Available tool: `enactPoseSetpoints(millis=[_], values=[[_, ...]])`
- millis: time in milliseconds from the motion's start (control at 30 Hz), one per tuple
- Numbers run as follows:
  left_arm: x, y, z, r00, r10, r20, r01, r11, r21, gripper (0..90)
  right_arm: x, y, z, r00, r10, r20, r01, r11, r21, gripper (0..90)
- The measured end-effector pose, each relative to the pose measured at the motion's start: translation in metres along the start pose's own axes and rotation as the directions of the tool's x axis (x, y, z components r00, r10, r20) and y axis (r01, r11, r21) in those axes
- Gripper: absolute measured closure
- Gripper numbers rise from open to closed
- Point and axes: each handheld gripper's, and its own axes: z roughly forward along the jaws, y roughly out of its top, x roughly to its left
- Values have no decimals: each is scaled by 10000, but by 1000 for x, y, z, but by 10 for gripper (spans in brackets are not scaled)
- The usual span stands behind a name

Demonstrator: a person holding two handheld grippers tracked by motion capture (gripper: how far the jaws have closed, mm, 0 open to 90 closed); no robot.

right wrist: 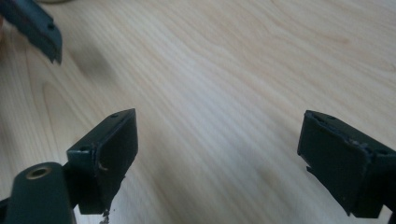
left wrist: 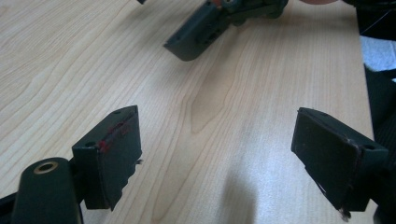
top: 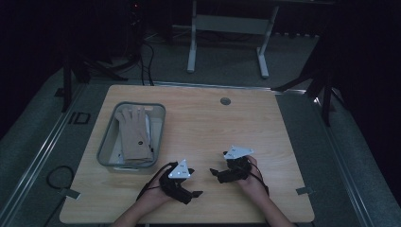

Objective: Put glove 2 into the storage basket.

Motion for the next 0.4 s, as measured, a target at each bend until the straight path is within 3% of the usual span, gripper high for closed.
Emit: enactPoseSetpoints(millis=[100,400], values=[[0,-2,2,10000,-29,93,28,9999,102,161,1,-6,-3,9995,-172,273,169,9998,103,121],[-1,-2,5,9997,90,219,-93,9998,176,160,-3,-10,-5,9996,60,285,-58,10000,-40,121]])
